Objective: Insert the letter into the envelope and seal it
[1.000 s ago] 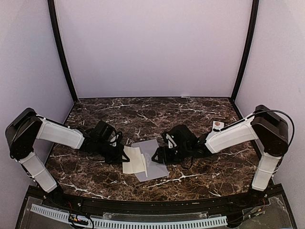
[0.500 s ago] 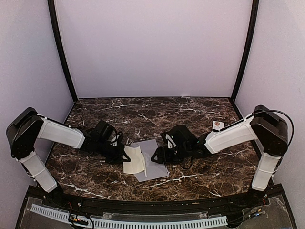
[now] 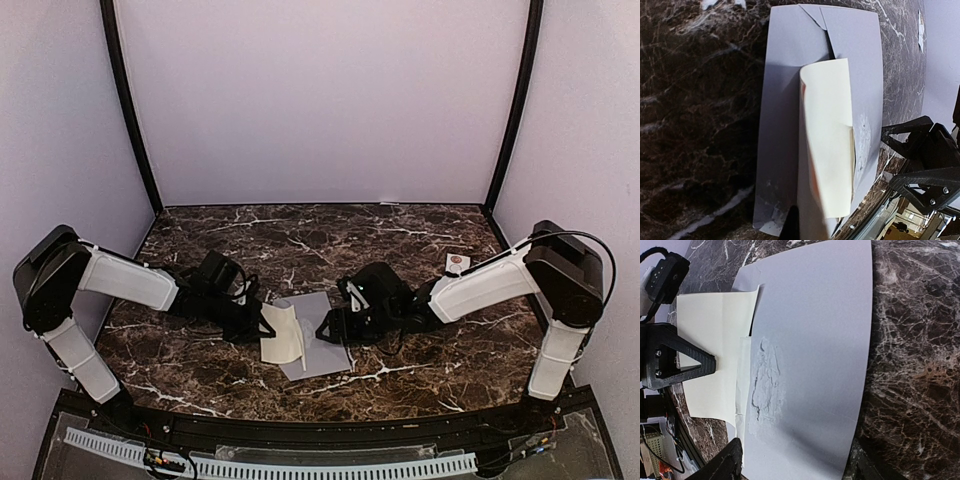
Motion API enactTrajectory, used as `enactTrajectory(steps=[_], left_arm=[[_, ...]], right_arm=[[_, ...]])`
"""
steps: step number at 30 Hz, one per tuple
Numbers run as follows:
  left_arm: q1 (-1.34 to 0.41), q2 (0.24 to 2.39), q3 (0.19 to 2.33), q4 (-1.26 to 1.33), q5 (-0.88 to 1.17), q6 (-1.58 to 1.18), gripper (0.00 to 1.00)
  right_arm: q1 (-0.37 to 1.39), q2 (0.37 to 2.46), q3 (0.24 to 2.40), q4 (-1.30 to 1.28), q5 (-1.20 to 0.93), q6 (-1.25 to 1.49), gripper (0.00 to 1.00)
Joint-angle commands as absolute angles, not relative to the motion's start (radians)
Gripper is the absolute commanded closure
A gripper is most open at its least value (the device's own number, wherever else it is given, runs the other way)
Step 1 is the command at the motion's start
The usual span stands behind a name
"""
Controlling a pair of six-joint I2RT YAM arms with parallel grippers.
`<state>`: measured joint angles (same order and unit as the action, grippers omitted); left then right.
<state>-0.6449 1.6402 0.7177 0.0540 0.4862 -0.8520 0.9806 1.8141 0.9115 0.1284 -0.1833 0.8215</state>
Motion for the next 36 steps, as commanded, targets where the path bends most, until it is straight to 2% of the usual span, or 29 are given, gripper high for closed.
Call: enactTrajectory(steps=[1, 17, 30, 36], left_arm=[[-0.644, 1.602, 0.731, 0.057, 0.477, -0.861, 1.00], [-0.643, 1.517, 0.680, 0.030, 0.401, -0.909, 1.00], [-0.643, 1.575, 0.714, 0.021, 0.438, -0.870, 1.00], [-0.639, 1.538, 0.718, -0.013, 0.363, -0.846, 1.00]], right_arm=[[0.999, 1.830, 0.907, 0.149, -0.197, 0.829, 0.31], [1.000, 1.827, 0.904, 0.145, -0.189, 0.831, 0.31], [1.002, 1.831, 0.904, 0.149, -0.192, 0.831, 0.31], [1.001, 1.823, 0.903, 0.142, -0.186, 0.829, 0.31]])
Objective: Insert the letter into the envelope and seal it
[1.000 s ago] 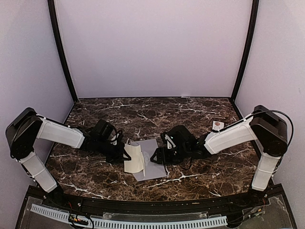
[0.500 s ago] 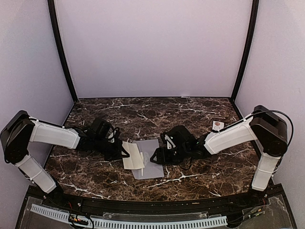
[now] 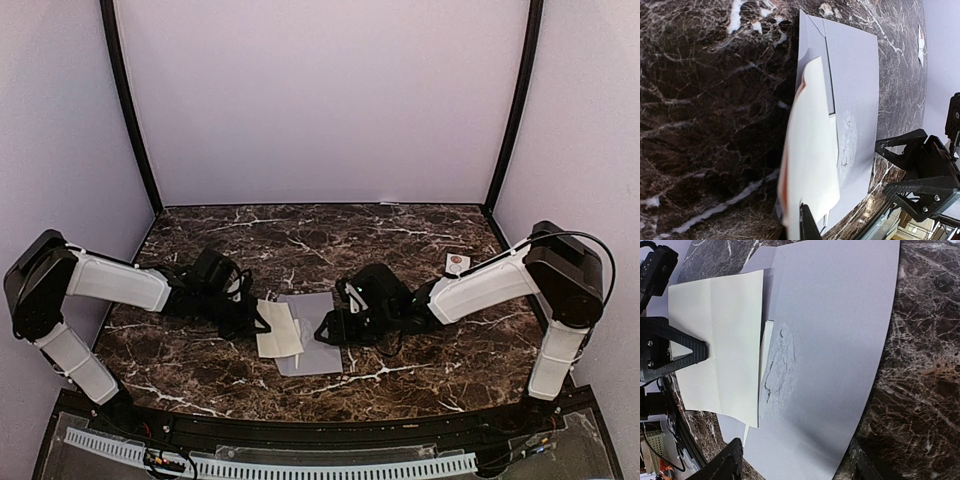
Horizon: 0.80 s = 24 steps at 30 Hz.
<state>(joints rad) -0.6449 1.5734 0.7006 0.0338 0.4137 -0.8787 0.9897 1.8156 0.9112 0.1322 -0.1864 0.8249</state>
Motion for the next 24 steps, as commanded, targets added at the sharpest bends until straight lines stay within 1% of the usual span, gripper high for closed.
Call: enactTrajectory(steps=[1, 4, 8, 11, 14, 17, 21, 24], left_arm=[[-0.638, 1.527, 0.715, -0.007, 0.360, -0.839, 1.00], [-0.635, 1.494, 0.709, 0.039, 0.387, -0.802, 1.00], [-0.635, 1.433, 0.702, 0.084, 0.442, -0.668, 1.00], [-0.635, 1.371, 0.694, 0.108, 0.509, -0.549, 1.00], [-0.636, 1.290, 0.692, 0.139, 0.631, -0.487, 1.00], [-0.638, 1.230, 0.702, 0.186, 0.718, -0.481, 1.00], [-0.644, 1.168, 0.726, 0.268, 0.830, -0.533, 1.00], [-0.670, 1.133, 0.750, 0.340, 0.875, -0.580, 1.00]], right_arm=[[1.002, 1.819, 0.903, 0.139, -0.183, 0.827, 0.31], [1.001, 1.786, 0.903, 0.114, -0.152, 0.806, 0.27], [0.997, 1.705, 0.894, 0.068, -0.083, 0.753, 0.18], [0.984, 1.616, 0.866, 0.087, -0.090, 0.704, 0.14], [0.978, 1.508, 0.812, 0.196, -0.158, 0.654, 0.09], [0.976, 1.412, 0.750, 0.387, -0.278, 0.626, 0.04], [0.977, 1.356, 0.696, 0.613, -0.425, 0.651, 0.02], [0.985, 1.363, 0.709, 0.654, -0.469, 0.657, 0.02]])
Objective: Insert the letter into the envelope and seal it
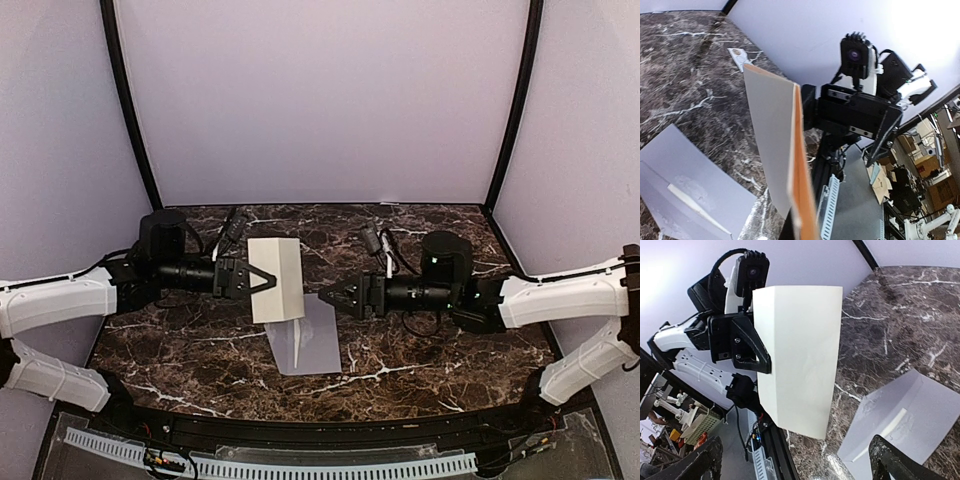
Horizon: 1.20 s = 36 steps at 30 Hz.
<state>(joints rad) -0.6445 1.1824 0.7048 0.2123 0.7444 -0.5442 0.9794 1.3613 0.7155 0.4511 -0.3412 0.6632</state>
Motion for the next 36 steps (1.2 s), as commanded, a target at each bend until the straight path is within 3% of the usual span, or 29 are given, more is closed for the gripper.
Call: enactTrajectory(steps=[1, 7, 9, 24, 26, 28, 32, 36], left_arm=[[-0.676, 1.127, 0.755, 0.350, 0.878, -0.587, 1.00], [-0.734, 1.111, 0.808, 0.389, 0.888, -0.610, 1.00], [-0.748, 1.109, 0.812, 0.390, 0.880, -0.610, 1.00], [-0.753, 1.097, 0.781, 0.342, 0.716, -0.582, 0.99], [-0.753, 1.101, 0.771, 0.366, 0.726, -0.602, 0.78], [-0.753, 1.107, 0.758, 0.410, 0.745, -0.633, 0.68], [-0.755, 1.119, 0.745, 0.480, 0.779, -0.678, 0.61], [-0.756, 1.126, 0.743, 0.516, 0.791, -0.695, 0.64]], right_arm=[[0.991, 1.372, 0.719, 0.656, -0.478, 0.654, 0.02], [1.020, 1.440, 0.762, 0.718, -0.527, 0.675, 0.03], [1.031, 1.452, 0.772, 0.756, -0.547, 0.686, 0.07], [1.071, 1.480, 0.808, 0.814, -0.565, 0.716, 1.00], [1.070, 1.480, 0.809, 0.813, -0.558, 0.715, 1.00], [1.069, 1.481, 0.811, 0.812, -0.554, 0.715, 1.00], [1.070, 1.486, 0.817, 0.804, -0.549, 0.710, 1.00], [1.070, 1.490, 0.819, 0.798, -0.546, 0.709, 1.00]])
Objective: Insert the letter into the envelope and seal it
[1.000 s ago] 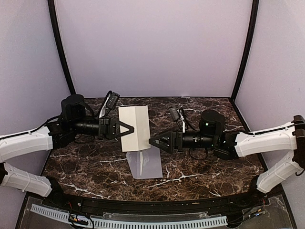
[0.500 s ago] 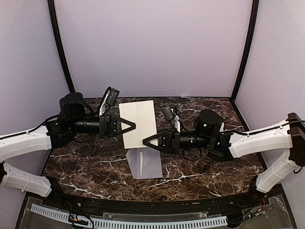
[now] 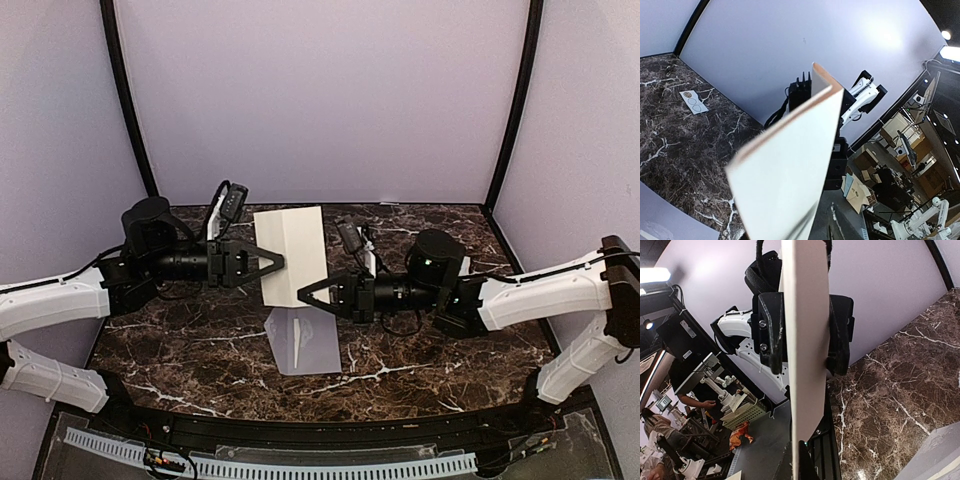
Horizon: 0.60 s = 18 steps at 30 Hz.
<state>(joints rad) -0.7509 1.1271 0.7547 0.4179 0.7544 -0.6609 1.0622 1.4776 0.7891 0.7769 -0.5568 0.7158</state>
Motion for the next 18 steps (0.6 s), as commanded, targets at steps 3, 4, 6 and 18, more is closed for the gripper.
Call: enactTrajectory(steps=[3, 4, 6, 18], left_arm=[[-0.756, 1.141, 0.733, 0.580, 0.810, -0.732, 0.69], [-0.759, 1.144, 0.729, 0.606, 0.816, -0.747, 0.69], [-0.760, 1.151, 0.727, 0.623, 0.818, -0.754, 0.72], [-0.767, 1.151, 0.714, 0.556, 0.746, -0.726, 0.83]], right_arm=[[1.071, 1.500, 0.823, 0.792, -0.545, 0.711, 1.00], [1.070, 1.502, 0.824, 0.790, -0.543, 0.712, 1.00], [1.070, 1.505, 0.825, 0.786, -0.541, 0.715, 1.00], [1.070, 1.490, 0.821, 0.749, -0.489, 0.701, 1.00]])
